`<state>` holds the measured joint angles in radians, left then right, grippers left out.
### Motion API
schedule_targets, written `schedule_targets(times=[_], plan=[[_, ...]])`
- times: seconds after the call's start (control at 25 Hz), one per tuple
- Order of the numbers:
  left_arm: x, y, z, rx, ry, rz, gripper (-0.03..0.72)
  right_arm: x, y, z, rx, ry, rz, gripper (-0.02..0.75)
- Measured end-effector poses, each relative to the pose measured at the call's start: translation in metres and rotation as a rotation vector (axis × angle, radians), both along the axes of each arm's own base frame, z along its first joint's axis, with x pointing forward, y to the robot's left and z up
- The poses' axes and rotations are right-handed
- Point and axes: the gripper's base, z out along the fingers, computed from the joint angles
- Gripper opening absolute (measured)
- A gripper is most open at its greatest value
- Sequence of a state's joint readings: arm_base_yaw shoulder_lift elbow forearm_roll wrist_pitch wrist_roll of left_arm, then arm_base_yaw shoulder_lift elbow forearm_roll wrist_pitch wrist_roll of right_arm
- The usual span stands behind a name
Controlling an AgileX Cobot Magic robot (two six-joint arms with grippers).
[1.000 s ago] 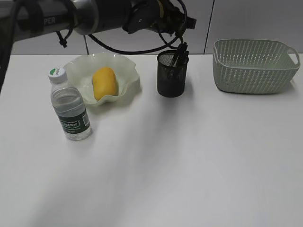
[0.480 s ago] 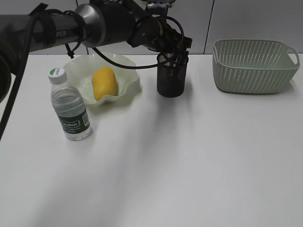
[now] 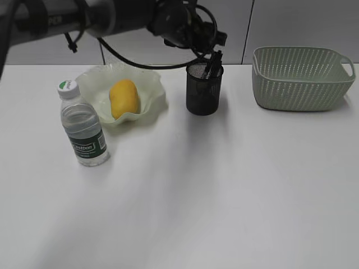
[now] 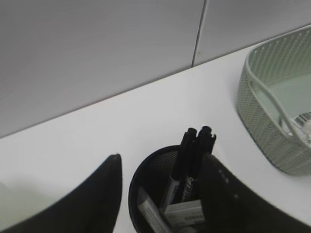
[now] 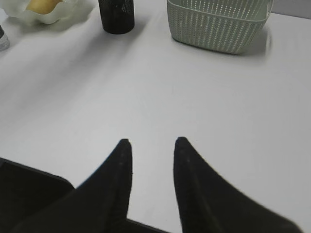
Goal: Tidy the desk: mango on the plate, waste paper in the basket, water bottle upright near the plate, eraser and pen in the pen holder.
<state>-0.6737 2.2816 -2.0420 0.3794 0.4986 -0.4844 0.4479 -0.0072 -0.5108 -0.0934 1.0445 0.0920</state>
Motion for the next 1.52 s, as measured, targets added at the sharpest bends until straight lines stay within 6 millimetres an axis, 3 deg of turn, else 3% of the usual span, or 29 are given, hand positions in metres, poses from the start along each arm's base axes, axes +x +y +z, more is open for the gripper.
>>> schedule_targets(times=[0.2,0.36,0.44,0.48,0.68,0.84,1.0,1.12,1.28,1.52], plan=[[-0.028,0.013,0.057,0.018,-0.045,-0.022,0.324,0.000,0.000,0.000,-0.001,0.000,-0.001,0.248],[-0.072,0.050,0.072,0.062,-0.050,-0.051,0.299,0.000,0.000,0.000,-0.001,0.000,0.000,0.248],[-0.106,0.076,0.071,0.075,-0.036,-0.072,0.296,0.000,0.000,0.000,-0.001,0.000,0.000,0.248],[-0.125,0.091,0.081,0.063,-0.052,-0.078,0.295,0.000,0.000,0.000,-0.001,0.000,0.000,0.248],[-0.228,0.179,0.102,0.046,-0.088,-0.056,0.293,0.000,0.000,0.000,-0.001,-0.001,-0.001,0.248],[-0.311,0.254,0.104,-0.004,-0.150,0.011,0.293,0.000,0.000,0.000,-0.001,-0.001,-0.001,0.248],[-0.377,0.315,0.097,-0.088,-0.228,0.090,0.293,0.000,0.000,0.000,-0.001,-0.001,-0.001,0.248],[-0.414,0.349,0.089,-0.148,-0.276,0.139,0.290,0.000,0.000,0.000,-0.001,-0.001,-0.001,0.248],[-0.436,0.371,0.073,-0.137,-0.236,0.190,0.285,0.000,0.000,0.000,0.002,-0.001,0.001,0.248],[-0.429,0.351,0.049,-0.059,-0.183,0.028,0.243,0.000,0.000,0.000,0.004,0.001,0.003,0.248]])
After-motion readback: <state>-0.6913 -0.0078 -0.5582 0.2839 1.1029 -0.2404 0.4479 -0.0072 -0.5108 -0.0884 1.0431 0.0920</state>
